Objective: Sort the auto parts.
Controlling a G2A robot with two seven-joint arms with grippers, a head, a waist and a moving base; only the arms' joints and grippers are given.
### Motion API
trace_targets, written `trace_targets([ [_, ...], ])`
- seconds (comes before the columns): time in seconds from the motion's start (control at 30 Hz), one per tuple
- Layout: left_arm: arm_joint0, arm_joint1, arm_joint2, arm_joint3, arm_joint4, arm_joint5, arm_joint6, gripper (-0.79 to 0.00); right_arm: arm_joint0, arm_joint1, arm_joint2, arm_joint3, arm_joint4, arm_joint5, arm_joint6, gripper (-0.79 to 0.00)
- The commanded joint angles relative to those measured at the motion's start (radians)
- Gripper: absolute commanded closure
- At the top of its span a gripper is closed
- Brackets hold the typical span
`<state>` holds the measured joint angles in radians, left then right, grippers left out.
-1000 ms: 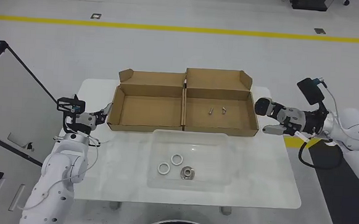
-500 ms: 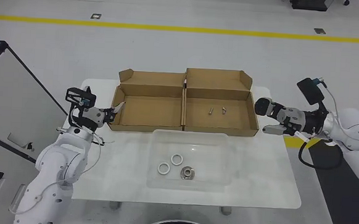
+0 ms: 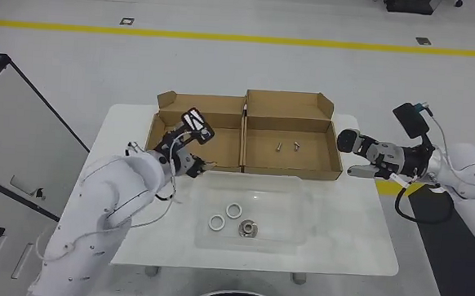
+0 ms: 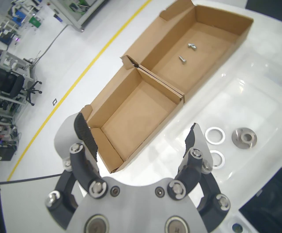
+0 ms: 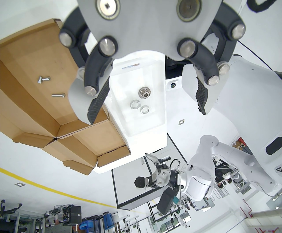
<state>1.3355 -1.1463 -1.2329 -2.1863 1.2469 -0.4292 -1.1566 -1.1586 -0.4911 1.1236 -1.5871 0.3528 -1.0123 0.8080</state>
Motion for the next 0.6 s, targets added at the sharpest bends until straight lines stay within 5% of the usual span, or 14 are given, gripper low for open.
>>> trace_targets([
  [0.0,-0.077,-0.006,0.062,0.016,-0.03,-0.013,-0.105,-0.785,0.0,0.0,0.0,0.0,0.0,0.0,0.0,-0.785],
  [0.37,-0.376,-0.027,0.343,0.12,-0.338,0.139,-0.373,-0.785,0.0,0.0,0.0,0.0,0.0,0.0,0.0,-0.785],
  [0.57,-0.498,-0.03,0.486,0.222,-0.495,0.156,-0.379,-0.785,0.0,0.0,0.0,0.0,0.0,0.0,0.0,-0.785],
])
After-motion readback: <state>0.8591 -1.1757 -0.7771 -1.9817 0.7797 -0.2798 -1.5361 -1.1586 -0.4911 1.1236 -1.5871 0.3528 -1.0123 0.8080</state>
